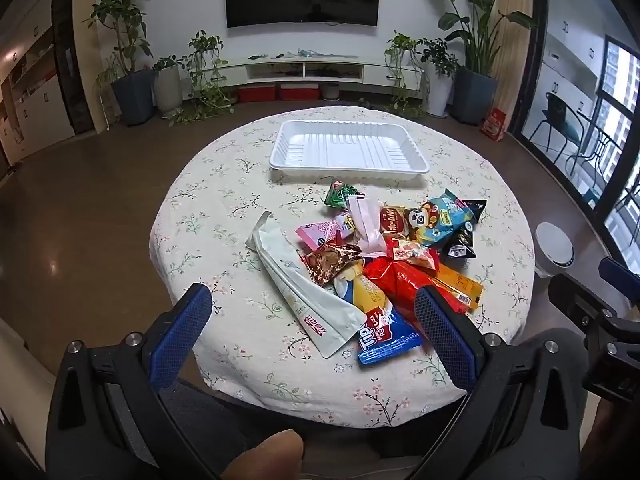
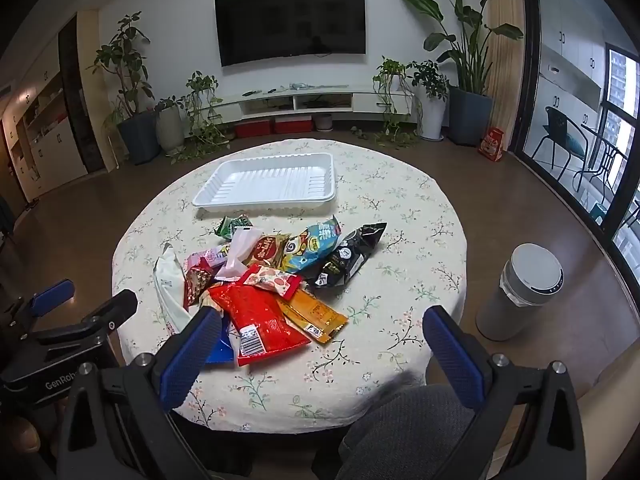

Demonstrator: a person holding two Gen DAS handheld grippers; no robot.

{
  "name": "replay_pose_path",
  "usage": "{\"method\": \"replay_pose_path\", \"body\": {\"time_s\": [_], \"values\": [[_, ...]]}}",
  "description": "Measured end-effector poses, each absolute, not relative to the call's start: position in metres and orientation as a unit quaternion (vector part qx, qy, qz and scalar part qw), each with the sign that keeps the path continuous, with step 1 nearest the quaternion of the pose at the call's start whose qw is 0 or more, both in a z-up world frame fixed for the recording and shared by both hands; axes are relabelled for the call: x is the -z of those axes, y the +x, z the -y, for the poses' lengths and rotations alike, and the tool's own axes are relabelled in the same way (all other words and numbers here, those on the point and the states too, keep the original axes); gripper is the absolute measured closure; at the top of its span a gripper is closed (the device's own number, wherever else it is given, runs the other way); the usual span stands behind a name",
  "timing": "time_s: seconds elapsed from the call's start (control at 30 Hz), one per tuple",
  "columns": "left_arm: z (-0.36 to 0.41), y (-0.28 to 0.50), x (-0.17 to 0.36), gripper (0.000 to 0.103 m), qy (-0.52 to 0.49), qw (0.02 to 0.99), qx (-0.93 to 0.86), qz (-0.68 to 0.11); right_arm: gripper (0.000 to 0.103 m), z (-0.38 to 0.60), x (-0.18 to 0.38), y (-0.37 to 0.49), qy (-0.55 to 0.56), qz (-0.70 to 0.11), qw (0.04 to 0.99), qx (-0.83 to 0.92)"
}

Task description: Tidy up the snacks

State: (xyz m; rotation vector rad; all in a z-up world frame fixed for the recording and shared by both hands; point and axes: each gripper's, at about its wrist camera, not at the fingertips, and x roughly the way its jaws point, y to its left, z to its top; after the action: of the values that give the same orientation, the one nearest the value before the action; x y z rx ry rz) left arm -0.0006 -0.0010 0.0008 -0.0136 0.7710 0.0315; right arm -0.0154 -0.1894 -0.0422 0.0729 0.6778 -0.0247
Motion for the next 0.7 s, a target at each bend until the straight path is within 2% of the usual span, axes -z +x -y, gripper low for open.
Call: {"method": "replay_pose_path", "body": {"time_s": [0.7], "values": [[-0.0010,-0.0010,0.0075,0.000,-0.012,0.924,-0.010,-0.382,0.000,0.1882,0.0462,-0.0166,0.037,-0.334,0.942,0.011]]}}
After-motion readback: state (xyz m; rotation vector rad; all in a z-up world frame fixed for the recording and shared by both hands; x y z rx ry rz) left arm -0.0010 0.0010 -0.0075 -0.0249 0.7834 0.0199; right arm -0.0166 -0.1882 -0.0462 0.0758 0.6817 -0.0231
